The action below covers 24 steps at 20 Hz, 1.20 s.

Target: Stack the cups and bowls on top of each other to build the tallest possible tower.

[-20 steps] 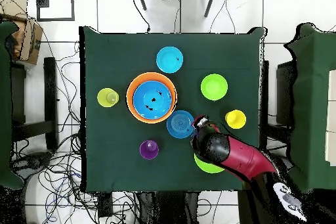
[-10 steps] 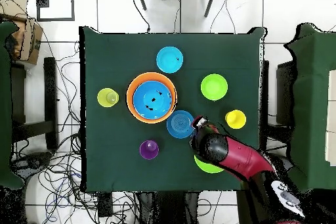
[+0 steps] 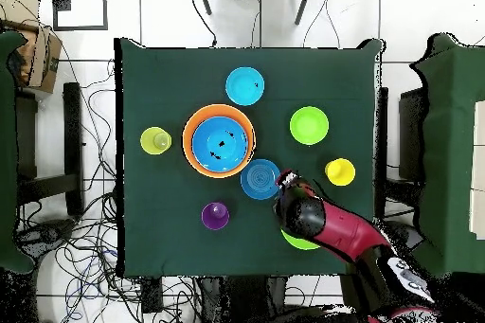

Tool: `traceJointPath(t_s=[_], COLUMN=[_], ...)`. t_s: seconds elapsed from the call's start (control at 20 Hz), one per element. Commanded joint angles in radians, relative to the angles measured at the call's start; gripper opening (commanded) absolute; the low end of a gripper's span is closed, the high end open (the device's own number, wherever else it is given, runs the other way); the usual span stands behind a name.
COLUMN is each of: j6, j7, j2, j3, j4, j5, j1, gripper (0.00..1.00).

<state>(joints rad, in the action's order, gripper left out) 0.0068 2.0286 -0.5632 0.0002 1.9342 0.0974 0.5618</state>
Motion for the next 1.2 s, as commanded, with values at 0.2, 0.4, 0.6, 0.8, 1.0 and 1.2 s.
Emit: traceJointPath(t_s=[0.2, 0.4, 0.6, 0.8, 1.0, 1.2], j6=[-0.041, 0.015, 0.141, 0.224, 0.238, 0.183], j7=[0.101, 0.094, 0.096, 0.101, 0.106, 0.148], j2=[0.063, 0.007, -0.117, -0.195, -0.218, -0.201], j3=[0.080, 0.092, 0.067, 0.023, 0.008, -0.003], j4=[0.060, 0.083, 0.117, 0.115, 0.091, 0.084], j5=[0.061, 0.049, -0.001, -0.031, -0.027, -0.037], j1=[0.018, 0.025, -0.004, -0.047, -0.082, -0.105], gripper=[1.00, 1.00, 1.00, 1.00, 1.00, 1.00])
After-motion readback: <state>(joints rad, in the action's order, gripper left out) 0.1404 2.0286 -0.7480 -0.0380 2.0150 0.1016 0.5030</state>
